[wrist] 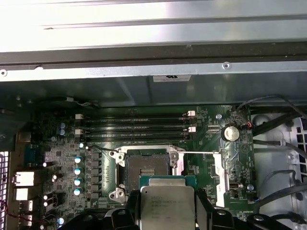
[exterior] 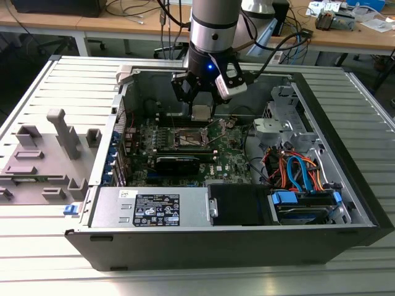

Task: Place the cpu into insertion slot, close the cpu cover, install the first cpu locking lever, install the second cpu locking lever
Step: 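Place the cpu into insertion slot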

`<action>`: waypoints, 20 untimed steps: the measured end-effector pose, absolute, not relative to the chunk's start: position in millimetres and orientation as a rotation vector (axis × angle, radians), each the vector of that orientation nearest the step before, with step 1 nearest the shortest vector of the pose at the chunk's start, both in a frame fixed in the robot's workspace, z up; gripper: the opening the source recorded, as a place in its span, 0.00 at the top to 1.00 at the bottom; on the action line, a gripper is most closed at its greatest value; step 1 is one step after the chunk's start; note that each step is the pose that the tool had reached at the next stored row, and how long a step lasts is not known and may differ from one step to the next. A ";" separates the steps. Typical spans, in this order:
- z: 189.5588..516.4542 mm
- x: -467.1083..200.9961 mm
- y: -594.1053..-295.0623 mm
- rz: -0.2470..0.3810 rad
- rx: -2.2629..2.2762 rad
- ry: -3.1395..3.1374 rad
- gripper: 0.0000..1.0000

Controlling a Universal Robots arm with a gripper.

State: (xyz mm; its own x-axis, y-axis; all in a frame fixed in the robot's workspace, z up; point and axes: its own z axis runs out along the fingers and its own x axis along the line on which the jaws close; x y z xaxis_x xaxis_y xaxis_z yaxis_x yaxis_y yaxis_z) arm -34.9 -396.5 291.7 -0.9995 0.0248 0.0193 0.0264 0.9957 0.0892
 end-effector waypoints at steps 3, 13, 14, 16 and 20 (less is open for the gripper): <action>290.8 -34.9 -396.7 -0.140 -0.040 -3.120 0.45; 287.3 -34.9 -397.6 -0.140 -0.040 -3.120 0.45; 286.9 -34.9 -397.6 -0.140 -0.040 -3.120 0.45; 286.0 -34.9 -397.9 -0.140 -0.040 -3.120 0.45; 284.6 -34.9 -398.2 -0.140 -0.040 -3.120 0.45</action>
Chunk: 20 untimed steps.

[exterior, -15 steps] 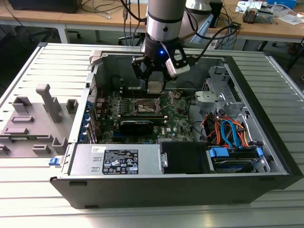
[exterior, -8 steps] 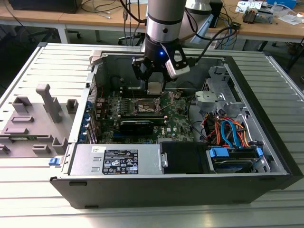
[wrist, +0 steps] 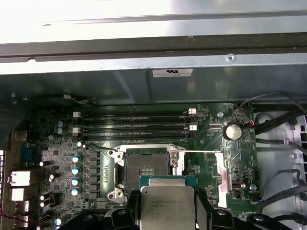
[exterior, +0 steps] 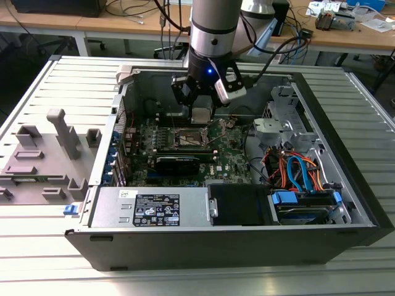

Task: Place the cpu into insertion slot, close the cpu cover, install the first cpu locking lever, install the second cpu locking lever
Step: 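Place the cpu into insertion slot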

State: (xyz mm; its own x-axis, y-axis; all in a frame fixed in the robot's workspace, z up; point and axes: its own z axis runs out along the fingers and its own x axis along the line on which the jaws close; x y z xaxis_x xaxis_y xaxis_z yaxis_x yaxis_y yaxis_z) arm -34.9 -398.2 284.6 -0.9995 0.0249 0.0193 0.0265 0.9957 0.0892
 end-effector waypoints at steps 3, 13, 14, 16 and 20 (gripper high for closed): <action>283.7 -34.9 -398.4 -0.140 -0.040 -3.120 0.45; 279.5 -34.9 -399.3 -0.140 -0.040 -3.120 0.45; 279.1 -34.9 -399.5 -0.140 -0.040 -3.120 0.45; 278.4 -34.9 -399.6 -0.140 -0.040 -3.120 0.45; 277.1 -34.9 -399.8 -0.140 -0.040 -3.120 0.45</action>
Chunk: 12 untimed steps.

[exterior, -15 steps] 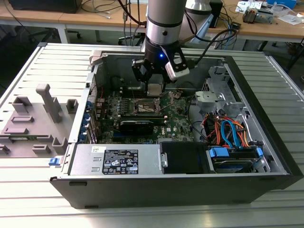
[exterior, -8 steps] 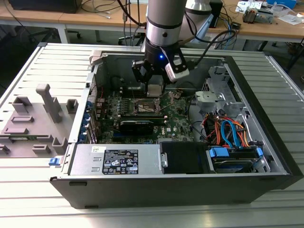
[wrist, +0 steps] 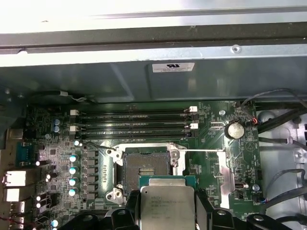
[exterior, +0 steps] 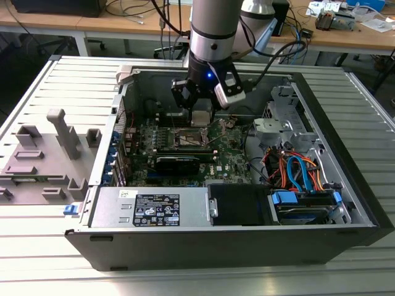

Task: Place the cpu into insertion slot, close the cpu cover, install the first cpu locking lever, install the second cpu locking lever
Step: 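Place the cpu into insertion slot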

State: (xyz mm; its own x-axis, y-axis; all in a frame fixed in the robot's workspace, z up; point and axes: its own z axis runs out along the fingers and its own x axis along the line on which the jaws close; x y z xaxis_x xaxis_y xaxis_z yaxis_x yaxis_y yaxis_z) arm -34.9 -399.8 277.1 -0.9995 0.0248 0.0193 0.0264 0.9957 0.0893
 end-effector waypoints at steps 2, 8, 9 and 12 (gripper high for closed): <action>276.3 -34.9 -399.9 -0.140 -0.040 -3.120 0.45; 274.1 -34.9 -400.4 -0.140 -0.040 -3.120 0.45; 273.8 -34.9 -400.4 -0.140 -0.040 -3.120 0.45; 272.6 -34.9 -400.6 -0.140 -0.040 -3.120 0.45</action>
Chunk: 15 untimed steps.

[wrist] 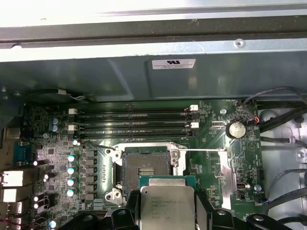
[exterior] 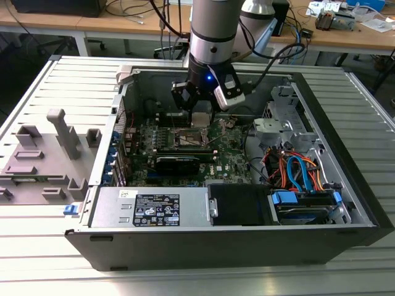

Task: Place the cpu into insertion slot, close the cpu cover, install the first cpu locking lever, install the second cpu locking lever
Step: 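Place the cpu into insertion slot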

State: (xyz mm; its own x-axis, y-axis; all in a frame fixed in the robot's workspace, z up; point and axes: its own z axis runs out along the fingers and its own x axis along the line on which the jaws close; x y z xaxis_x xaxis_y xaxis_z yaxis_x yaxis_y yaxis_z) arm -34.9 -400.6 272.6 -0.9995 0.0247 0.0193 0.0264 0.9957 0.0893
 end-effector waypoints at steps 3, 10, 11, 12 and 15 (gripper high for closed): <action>271.6 -34.9 -400.8 -0.140 -0.040 -3.120 0.45; 269.6 -34.9 -401.1 -0.140 -0.040 -3.120 0.45; 269.3 -34.9 -401.1 -0.140 -0.040 -3.120 0.45; 269.1 -34.9 -401.1 -0.140 -0.040 -3.120 0.45; 268.2 -34.9 -401.3 -0.140 -0.040 -3.120 0.45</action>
State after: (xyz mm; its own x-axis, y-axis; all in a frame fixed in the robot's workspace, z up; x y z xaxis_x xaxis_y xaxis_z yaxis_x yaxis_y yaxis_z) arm -34.9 -401.3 268.2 -0.9995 0.0248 0.0193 0.0264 0.9957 0.0892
